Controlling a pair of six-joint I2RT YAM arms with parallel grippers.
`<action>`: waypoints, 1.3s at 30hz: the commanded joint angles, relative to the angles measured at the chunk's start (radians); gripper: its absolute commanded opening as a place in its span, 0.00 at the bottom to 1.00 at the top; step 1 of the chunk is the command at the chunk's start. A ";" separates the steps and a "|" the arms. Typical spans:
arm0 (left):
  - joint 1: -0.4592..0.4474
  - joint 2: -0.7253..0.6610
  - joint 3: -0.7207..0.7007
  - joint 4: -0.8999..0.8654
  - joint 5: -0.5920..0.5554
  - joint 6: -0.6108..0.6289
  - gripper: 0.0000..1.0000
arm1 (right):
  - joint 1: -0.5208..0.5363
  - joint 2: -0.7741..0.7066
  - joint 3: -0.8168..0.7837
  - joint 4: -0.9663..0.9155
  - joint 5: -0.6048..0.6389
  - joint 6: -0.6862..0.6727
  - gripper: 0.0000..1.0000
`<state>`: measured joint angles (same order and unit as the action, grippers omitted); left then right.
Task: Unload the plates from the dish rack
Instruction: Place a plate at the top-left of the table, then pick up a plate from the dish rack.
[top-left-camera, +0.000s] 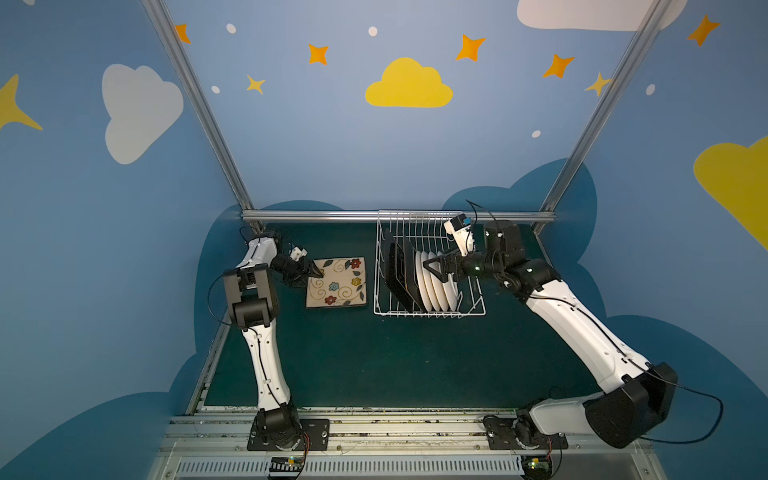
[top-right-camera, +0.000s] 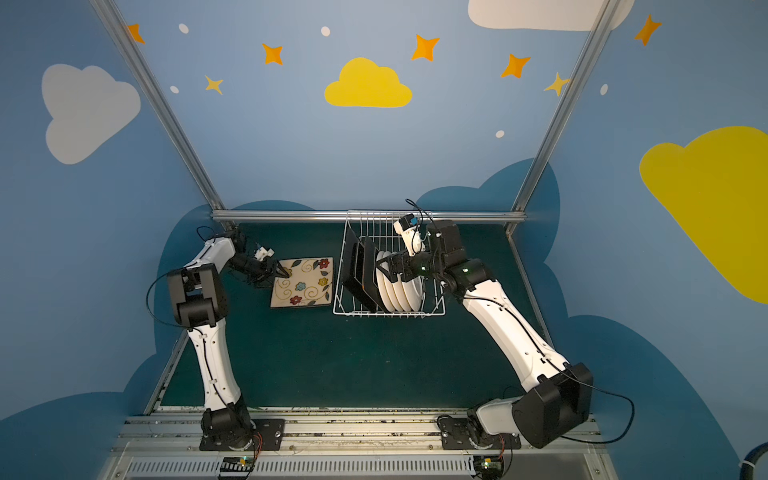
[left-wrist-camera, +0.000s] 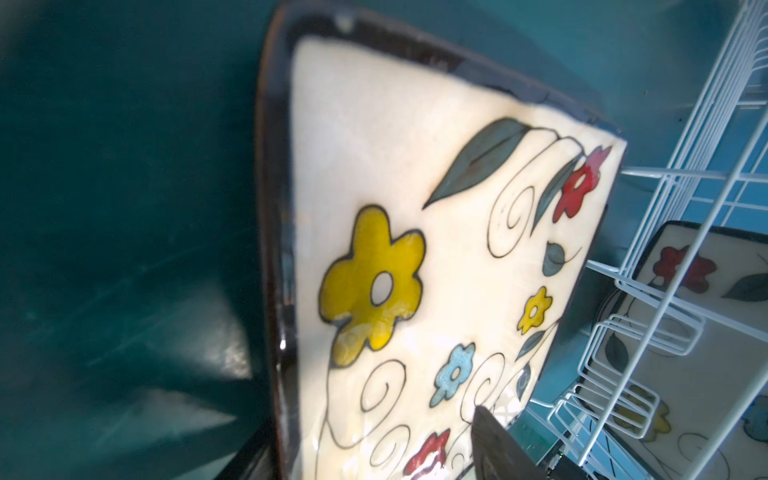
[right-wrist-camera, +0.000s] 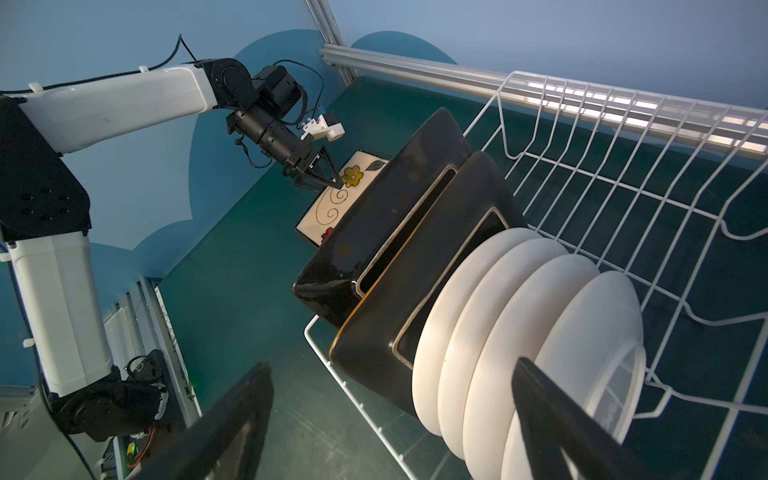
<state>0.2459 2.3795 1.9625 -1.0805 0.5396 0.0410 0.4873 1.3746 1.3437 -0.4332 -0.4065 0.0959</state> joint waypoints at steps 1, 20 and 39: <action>0.007 -0.062 0.001 -0.010 -0.070 -0.021 0.75 | 0.005 0.004 0.038 -0.028 0.014 -0.011 0.89; -0.060 -0.458 -0.092 0.114 0.064 -0.194 1.00 | 0.006 0.009 0.067 -0.063 0.058 -0.009 0.90; -0.454 -0.602 -0.090 0.106 -0.036 -0.299 0.98 | 0.004 -0.115 -0.054 -0.012 0.265 0.031 0.90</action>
<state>-0.1703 1.7828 1.8771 -0.9676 0.5388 -0.2340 0.4873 1.2903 1.3109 -0.4931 -0.2066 0.0982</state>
